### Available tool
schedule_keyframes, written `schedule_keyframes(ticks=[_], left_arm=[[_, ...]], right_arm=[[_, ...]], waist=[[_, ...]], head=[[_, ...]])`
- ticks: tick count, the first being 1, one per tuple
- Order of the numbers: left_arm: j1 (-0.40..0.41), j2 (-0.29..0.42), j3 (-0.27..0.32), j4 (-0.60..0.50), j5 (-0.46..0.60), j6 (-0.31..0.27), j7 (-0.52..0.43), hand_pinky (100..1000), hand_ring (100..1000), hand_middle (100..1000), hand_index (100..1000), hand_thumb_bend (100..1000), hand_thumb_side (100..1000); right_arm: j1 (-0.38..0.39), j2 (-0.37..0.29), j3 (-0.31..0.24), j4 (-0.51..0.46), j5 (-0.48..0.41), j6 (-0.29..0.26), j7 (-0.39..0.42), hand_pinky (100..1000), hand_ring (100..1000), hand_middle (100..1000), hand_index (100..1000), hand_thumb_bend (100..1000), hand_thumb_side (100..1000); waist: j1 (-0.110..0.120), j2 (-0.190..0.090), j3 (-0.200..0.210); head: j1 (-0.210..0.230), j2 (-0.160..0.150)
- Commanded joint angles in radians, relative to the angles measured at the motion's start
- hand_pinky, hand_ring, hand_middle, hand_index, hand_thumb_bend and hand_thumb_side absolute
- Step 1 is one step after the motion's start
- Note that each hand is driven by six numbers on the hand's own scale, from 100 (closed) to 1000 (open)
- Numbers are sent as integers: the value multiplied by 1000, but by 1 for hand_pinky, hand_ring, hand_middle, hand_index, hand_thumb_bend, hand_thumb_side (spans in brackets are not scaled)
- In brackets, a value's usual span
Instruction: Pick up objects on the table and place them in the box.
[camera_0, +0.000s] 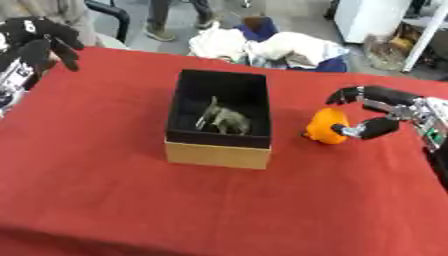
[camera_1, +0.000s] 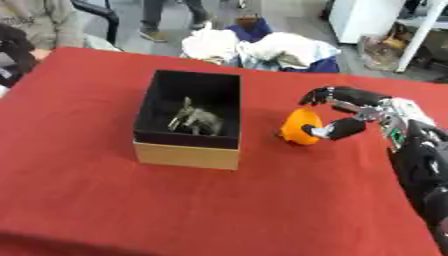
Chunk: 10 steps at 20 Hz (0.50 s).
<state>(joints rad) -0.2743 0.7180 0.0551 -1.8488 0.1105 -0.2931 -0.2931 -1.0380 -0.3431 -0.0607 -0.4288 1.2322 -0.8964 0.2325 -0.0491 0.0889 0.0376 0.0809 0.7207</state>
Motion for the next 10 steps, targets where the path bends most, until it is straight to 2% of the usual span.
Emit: schedule_keyframes(ticks=[1, 2, 3, 4, 5, 6, 8, 9, 10], left_arm=[[-6, 13, 19, -13, -5, 0, -5, 686, 528, 633, 793, 146, 845], [-4, 12, 19, -13, -6, 0, -6, 686, 528, 633, 793, 146, 846], [-3, 11, 18, -13, -8, -1, -7, 686, 528, 633, 793, 146, 848], [-2, 10, 17, -13, -9, -1, -9, 686, 528, 633, 793, 145, 847], [0, 9, 17, -13, -10, -2, -10, 686, 528, 633, 793, 141, 844], [1, 8, 17, -12, -11, -2, -10, 686, 528, 633, 793, 139, 843], [4, 6, 16, -12, -13, -2, -11, 686, 528, 633, 793, 137, 843], [5, 5, 16, -11, -14, -2, -12, 685, 527, 633, 794, 136, 843], [6, 4, 16, -10, -14, -2, -12, 685, 527, 633, 794, 136, 842]], right_arm=[[-15, -14, -3, 3, 80, -11, -50, 789, 801, 824, 870, 306, 649], [-12, -13, -6, 6, 100, -11, -70, 788, 799, 818, 866, 299, 634], [-9, -13, -10, 11, 119, -8, -90, 782, 786, 782, 848, 271, 544], [-6, -12, -14, 17, 139, -4, -112, 782, 785, 780, 847, 270, 531], [-3, -11, -17, 24, 156, 0, -134, 771, 764, 732, 819, 292, 350], [-2, -10, -20, 30, 171, 4, -156, 767, 754, 703, 804, 300, 268], [0, -8, -24, 38, 195, 10, -206, 756, 733, 640, 759, 316, 248], [1, -8, -26, 39, 204, 11, -233, 743, 703, 571, 699, 289, 251], [1, -8, -28, 39, 210, 11, -261, 741, 699, 562, 690, 280, 249]], waist=[[4, -16, 2], [5, -16, 2], [5, -16, 3], [6, -16, 3], [6, -16, 4], [7, -16, 5], [7, -16, 7], [7, -16, 7], [7, -17, 8]], head=[[-1, 4], [0, 4], [0, 5], [0, 5], [0, 6], [0, 6], [0, 7], [0, 7], [0, 8]])
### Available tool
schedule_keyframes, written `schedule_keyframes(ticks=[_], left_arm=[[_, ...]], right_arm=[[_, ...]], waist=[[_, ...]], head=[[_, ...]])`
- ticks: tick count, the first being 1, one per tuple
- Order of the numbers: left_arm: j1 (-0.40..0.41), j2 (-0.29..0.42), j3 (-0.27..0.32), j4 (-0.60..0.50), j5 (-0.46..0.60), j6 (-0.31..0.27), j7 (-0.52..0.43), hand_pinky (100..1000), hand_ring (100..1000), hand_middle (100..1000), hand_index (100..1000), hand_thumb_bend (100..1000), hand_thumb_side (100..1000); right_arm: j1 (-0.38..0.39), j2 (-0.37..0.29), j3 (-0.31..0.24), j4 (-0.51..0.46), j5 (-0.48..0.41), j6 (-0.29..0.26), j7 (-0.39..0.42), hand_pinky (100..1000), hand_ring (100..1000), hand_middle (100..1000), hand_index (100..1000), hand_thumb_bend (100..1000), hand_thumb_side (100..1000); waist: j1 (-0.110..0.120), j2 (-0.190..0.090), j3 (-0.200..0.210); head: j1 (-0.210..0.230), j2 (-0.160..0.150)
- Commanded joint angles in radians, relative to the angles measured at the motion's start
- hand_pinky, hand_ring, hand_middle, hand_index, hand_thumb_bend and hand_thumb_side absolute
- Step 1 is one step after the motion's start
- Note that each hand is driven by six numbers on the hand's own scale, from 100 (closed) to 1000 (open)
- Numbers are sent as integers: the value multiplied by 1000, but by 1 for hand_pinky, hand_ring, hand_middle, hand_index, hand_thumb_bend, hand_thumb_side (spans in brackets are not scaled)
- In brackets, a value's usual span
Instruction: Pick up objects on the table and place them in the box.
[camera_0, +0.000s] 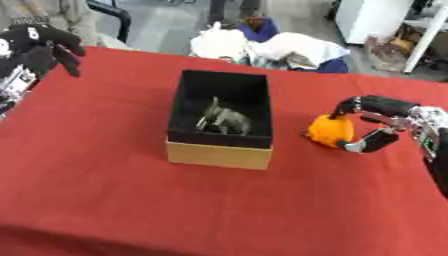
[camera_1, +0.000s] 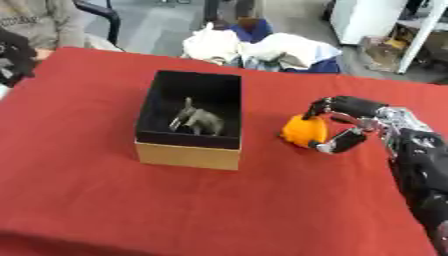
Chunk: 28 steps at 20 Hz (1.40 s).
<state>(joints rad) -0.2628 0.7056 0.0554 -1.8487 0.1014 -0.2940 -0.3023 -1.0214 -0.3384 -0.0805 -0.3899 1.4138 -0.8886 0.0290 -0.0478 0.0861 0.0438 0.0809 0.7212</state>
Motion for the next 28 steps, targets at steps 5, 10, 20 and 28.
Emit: schedule_keyframes(ticks=[5, 10, 20, 28], left_arm=[[0, 15, 18, -10, -4, 1, -3, 685, 526, 632, 793, 135, 838], [8, 14, 19, -18, 0, 0, -5, 685, 526, 632, 793, 134, 836], [-12, 6, 8, -57, 33, 3, -10, 684, 528, 633, 792, 130, 806], [-37, -13, -4, -70, 56, 14, -15, 684, 529, 632, 790, 133, 800]], right_arm=[[-18, -15, -19, -20, 12, -16, -210, 687, 573, 321, 417, 100, 137], [-42, -12, -20, -102, -90, -18, -288, 671, 534, 283, 386, 100, 100], [-148, 102, -6, -249, -317, -18, -110, 667, 529, 287, 387, 123, 100], [-145, 236, 5, -243, -265, -18, 12, 680, 548, 324, 417, 100, 100]], waist=[[3, -16, 6], [2, -21, 11], [-1, -28, 37], [4, -23, 70]], head=[[1, 8], [2, 9], [-15, 13], [-37, 10]])
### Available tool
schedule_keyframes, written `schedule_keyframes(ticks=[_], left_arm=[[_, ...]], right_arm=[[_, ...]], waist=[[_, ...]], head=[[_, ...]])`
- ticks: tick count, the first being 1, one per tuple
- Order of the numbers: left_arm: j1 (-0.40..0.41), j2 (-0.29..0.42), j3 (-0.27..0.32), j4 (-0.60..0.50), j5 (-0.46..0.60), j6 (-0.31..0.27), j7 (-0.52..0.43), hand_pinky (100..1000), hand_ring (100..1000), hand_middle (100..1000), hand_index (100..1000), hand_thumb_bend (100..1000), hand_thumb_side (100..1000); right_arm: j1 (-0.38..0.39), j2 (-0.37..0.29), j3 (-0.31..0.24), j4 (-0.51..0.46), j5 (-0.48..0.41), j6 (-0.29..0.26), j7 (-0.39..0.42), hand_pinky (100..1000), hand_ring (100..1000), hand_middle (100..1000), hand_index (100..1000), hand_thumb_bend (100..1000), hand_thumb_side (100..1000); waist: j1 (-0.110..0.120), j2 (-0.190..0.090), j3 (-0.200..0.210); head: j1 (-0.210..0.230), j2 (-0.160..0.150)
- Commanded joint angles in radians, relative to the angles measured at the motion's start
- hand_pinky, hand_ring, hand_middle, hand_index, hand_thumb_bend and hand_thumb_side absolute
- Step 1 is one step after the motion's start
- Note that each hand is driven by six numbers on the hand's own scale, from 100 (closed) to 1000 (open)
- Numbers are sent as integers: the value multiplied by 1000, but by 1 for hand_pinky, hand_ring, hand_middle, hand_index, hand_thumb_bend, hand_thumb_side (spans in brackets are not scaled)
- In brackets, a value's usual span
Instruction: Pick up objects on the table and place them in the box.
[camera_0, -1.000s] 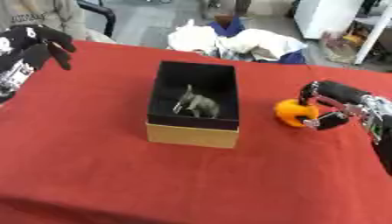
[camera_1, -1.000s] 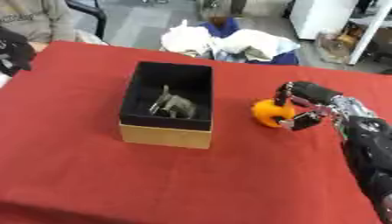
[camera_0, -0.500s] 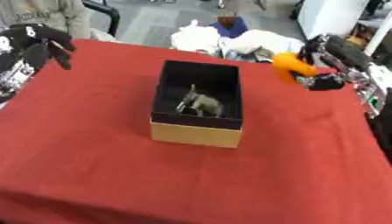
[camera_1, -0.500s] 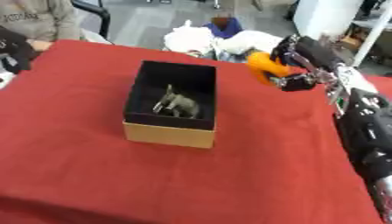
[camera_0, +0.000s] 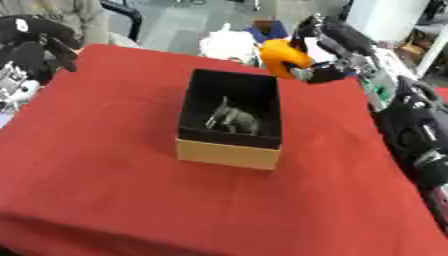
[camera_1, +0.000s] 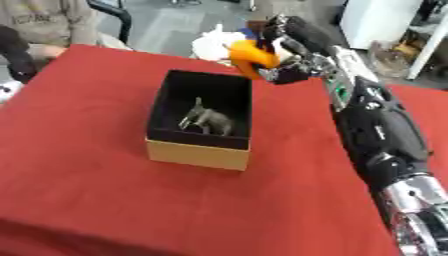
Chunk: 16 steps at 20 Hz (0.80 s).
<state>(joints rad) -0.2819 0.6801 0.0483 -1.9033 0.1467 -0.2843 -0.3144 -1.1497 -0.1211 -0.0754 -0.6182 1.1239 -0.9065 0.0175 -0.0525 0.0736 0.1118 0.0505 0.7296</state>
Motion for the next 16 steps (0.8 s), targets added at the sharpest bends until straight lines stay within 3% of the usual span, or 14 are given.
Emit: schedule_keyframes(ticks=[1, 4, 6, 7, 9, 10, 11, 12, 13, 14, 16], left_arm=[[-19, 10, 2, -16, 12, 5, -5, 684, 528, 632, 790, 133, 800], [-22, 4, -1, -14, 14, 8, -11, 684, 528, 631, 791, 135, 801], [-22, 1, -1, -13, 15, 9, -14, 684, 528, 632, 791, 135, 801], [-22, 0, -1, -13, 15, 9, -16, 684, 528, 632, 791, 135, 801], [-22, -2, -2, -12, 17, 9, -19, 684, 528, 632, 791, 137, 802], [-21, -3, -1, -11, 17, 10, -21, 684, 528, 632, 791, 137, 802], [-19, -3, -1, -10, 17, 10, -22, 685, 528, 632, 791, 138, 803], [-17, -4, 0, -10, 16, 10, -24, 685, 528, 632, 791, 137, 804], [-14, -4, 1, -10, 15, 9, -24, 685, 528, 632, 791, 137, 804], [-12, -3, 2, -9, 14, 9, -25, 685, 527, 632, 791, 138, 806], [-6, -4, 5, -7, 10, 10, -23, 687, 527, 631, 791, 140, 806]], right_arm=[[-12, 32, -1, -13, 42, -1, 29, 682, 554, 343, 439, 100, 100], [5, 67, 2, -3, 96, -1, 41, 692, 581, 413, 515, 100, 106], [13, 82, 9, 7, 131, -1, 46, 704, 615, 482, 622, 100, 141], [16, 86, 12, 13, 149, -1, 47, 704, 615, 482, 622, 100, 141], [21, 92, 21, 23, 183, -1, 52, 735, 699, 637, 782, 100, 179], [23, 93, 25, 29, 199, -1, 56, 744, 715, 671, 805, 110, 181], [24, 92, 29, 33, 213, -1, 63, 778, 770, 779, 864, 143, 191], [24, 88, 33, 38, 227, -1, 74, 803, 806, 840, 894, 153, 352], [24, 84, 35, 41, 238, -1, 87, 807, 811, 849, 898, 157, 375], [23, 79, 34, 40, 244, -1, 97, 826, 838, 891, 911, 177, 508], [25, 65, 31, 29, 240, -1, 110, 837, 854, 915, 918, 186, 580]], waist=[[10, -11, 5], [11, -10, 8], [11, -11, 8], [11, -11, 8], [11, -11, 8], [11, -12, 7], [11, -12, 6], [10, -13, 4], [11, -13, 2], [10, -13, 1], [9, -13, -4]], head=[[-9, 2], [-13, 4], [-13, 5], [-13, 5], [-12, 4], [-12, 6], [-11, 6], [-10, 6], [-8, 5], [-7, 5], [-4, 6]])
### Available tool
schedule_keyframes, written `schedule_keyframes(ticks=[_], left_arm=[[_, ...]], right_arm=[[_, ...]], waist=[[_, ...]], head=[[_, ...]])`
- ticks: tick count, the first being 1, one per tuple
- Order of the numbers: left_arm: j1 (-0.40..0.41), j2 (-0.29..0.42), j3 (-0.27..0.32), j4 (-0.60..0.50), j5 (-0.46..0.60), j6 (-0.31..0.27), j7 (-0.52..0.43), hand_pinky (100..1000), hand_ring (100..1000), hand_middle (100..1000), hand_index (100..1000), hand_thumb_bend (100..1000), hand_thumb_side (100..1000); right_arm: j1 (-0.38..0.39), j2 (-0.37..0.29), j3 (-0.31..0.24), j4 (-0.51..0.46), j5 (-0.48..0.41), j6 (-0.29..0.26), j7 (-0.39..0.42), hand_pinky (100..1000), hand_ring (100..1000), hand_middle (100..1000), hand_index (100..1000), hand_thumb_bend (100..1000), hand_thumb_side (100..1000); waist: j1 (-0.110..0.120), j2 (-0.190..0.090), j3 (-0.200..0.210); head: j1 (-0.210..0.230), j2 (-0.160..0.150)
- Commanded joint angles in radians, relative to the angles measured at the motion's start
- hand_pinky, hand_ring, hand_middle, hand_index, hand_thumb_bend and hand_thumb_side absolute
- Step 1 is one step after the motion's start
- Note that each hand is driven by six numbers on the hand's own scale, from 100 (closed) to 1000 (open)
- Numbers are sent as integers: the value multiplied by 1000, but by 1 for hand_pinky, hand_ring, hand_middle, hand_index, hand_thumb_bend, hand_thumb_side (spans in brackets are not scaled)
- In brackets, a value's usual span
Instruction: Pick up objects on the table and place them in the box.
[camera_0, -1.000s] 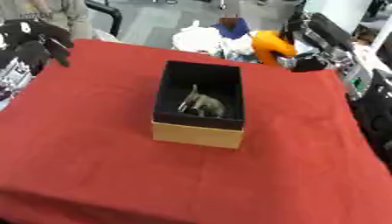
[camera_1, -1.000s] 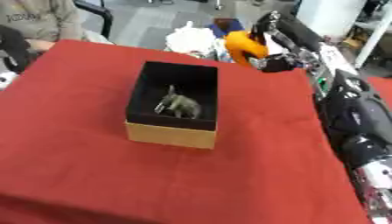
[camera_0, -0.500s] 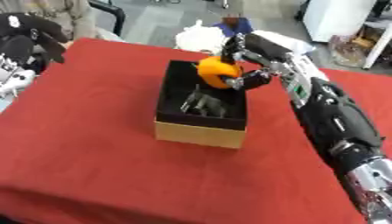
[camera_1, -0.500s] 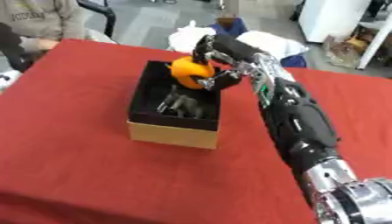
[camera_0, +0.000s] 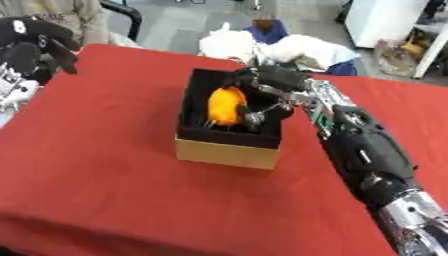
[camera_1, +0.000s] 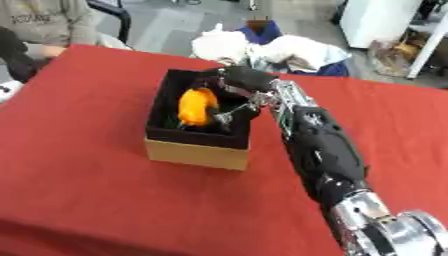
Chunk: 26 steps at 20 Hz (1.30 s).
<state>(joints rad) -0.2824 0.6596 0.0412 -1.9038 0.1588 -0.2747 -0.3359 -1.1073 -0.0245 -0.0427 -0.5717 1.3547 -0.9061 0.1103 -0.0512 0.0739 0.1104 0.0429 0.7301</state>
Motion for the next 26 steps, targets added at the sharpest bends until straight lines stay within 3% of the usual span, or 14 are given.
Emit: schedule_keyframes(ticks=[1, 3, 4, 5, 6, 7, 9, 14, 19, 20, 22, 26], left_arm=[[-2, 16, 15, -5, -3, 0, -1, 687, 527, 631, 791, 141, 806], [5, 17, 21, -4, -8, 0, 4, 687, 526, 630, 790, 140, 806], [10, 18, 25, -3, -11, 0, 7, 687, 525, 629, 790, 142, 806], [15, 18, 28, -1, -14, 1, 10, 687, 525, 629, 789, 144, 807], [21, 16, 31, 1, -17, 2, 12, 687, 524, 628, 789, 146, 809], [27, 15, 36, 3, -21, 2, 14, 687, 524, 628, 789, 146, 810], [40, 16, 44, 7, -28, 1, 20, 687, 523, 627, 788, 148, 813], [77, 13, 66, 20, -47, -3, 34, 686, 522, 625, 787, 155, 818], [124, 0, 92, 35, -66, -9, 45, 685, 519, 622, 787, 160, 829], [131, -3, 95, 38, -70, -9, 46, 686, 518, 621, 788, 164, 830], [149, -18, 106, 41, -74, -9, 46, 685, 515, 620, 788, 168, 829], [172, -34, 119, 42, -82, -10, 48, 683, 513, 619, 788, 161, 830]], right_arm=[[-16, -40, -3, -26, 0, -1, 22, 839, 857, 919, 919, 186, 585], [-13, -66, -9, -54, -40, -1, 18, 832, 844, 901, 913, 180, 493], [-9, -82, -14, -73, -76, -1, 7, 823, 826, 880, 905, 107, 412], [-3, -99, -19, -92, -120, -1, -4, 818, 816, 862, 900, 134, 350], [4, -119, -23, -111, -172, -1, -16, 803, 791, 825, 887, 124, 238], [12, -144, -28, -135, -235, -1, -30, 801, 787, 820, 884, 128, 220], [36, -198, -46, -181, -370, -1, -57, 785, 747, 772, 864, 100, 101], [146, -343, -69, -274, -782, 8, -44, 778, 700, 718, 824, 100, 110], [344, -458, -112, -445, -1171, 123, 73, 772, 667, 680, 802, 100, 311], [381, -469, -128, -480, -1233, 153, 96, 770, 659, 669, 789, 100, 382], [466, -477, -169, -550, -1333, 212, 132, 769, 655, 664, 783, 100, 437], [587, -464, -251, -654, -1428, 302, 159, 771, 651, 659, 778, 100, 527]], waist=[[8, -13, -6], [7, -12, -11], [6, -12, -13], [5, -12, -17], [5, -11, -20], [5, -10, -23], [3, -7, -30], [0, 0, -47], [-1, 7, -62], [0, 8, -64], [2, 10, -68], [7, 12, -78]], head=[[6, 6], [13, 4], [16, 6], [20, 7], [24, 6], [30, 4], [37, 2], [56, -3], [75, -7], [77, -7], [82, -8], [76, -6]])
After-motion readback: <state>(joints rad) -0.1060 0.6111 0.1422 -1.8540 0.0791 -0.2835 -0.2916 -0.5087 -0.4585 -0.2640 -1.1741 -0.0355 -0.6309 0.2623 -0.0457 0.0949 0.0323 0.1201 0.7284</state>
